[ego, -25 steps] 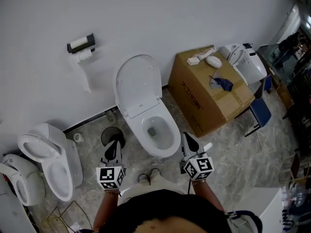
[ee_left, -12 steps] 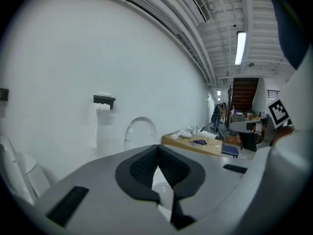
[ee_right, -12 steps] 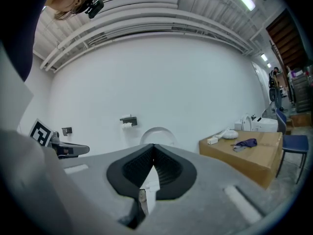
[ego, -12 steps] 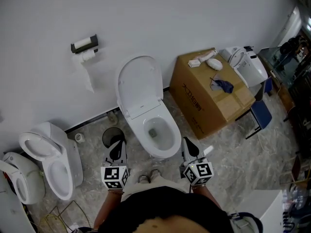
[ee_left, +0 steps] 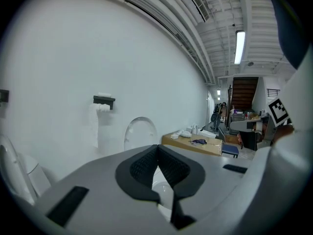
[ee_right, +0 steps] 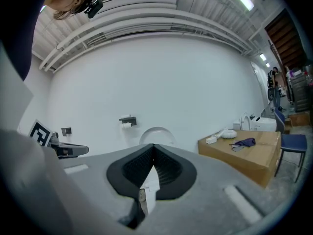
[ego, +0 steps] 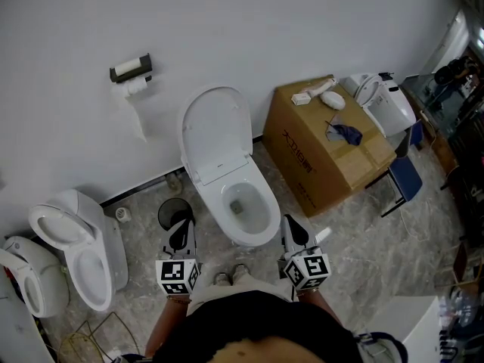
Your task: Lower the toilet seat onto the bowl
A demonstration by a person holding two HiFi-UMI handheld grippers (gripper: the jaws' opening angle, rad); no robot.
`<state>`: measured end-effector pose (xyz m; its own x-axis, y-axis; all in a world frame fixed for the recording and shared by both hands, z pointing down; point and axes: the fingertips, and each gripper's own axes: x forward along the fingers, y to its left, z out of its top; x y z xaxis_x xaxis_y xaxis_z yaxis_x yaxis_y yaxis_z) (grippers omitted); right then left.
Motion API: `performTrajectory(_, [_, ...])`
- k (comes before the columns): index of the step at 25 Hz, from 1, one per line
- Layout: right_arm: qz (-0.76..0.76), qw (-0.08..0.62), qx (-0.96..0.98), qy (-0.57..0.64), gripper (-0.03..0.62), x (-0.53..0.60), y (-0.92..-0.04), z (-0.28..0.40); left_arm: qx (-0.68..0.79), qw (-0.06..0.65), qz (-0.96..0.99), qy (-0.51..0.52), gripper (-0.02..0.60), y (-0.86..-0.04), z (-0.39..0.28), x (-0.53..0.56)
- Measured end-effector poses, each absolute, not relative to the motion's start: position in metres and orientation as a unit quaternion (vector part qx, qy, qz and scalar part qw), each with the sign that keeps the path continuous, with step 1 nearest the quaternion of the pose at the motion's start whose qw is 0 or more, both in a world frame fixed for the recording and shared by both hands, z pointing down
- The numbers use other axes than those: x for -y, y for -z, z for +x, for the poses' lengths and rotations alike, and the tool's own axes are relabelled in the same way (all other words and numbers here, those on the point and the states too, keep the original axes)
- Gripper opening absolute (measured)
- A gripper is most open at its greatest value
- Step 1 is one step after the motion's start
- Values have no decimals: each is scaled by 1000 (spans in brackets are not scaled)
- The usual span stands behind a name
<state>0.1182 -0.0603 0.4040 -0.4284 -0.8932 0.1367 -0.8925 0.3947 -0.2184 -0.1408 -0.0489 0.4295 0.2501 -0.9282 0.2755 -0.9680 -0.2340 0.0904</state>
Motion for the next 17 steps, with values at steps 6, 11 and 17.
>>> performTrajectory(6, [-540,-1,-832,128,6,60,-405,121,607,116,781,-87,3,-430,-139,49])
performTrajectory(11, [-544,-1,-829,130,6,59,-408,126,605,118,783,-88,3,-432,-135,47])
performTrajectory(17, [-545,-4,-827,137,6,63,-406,127,605,121,782,-88,3,-434,-132,51])
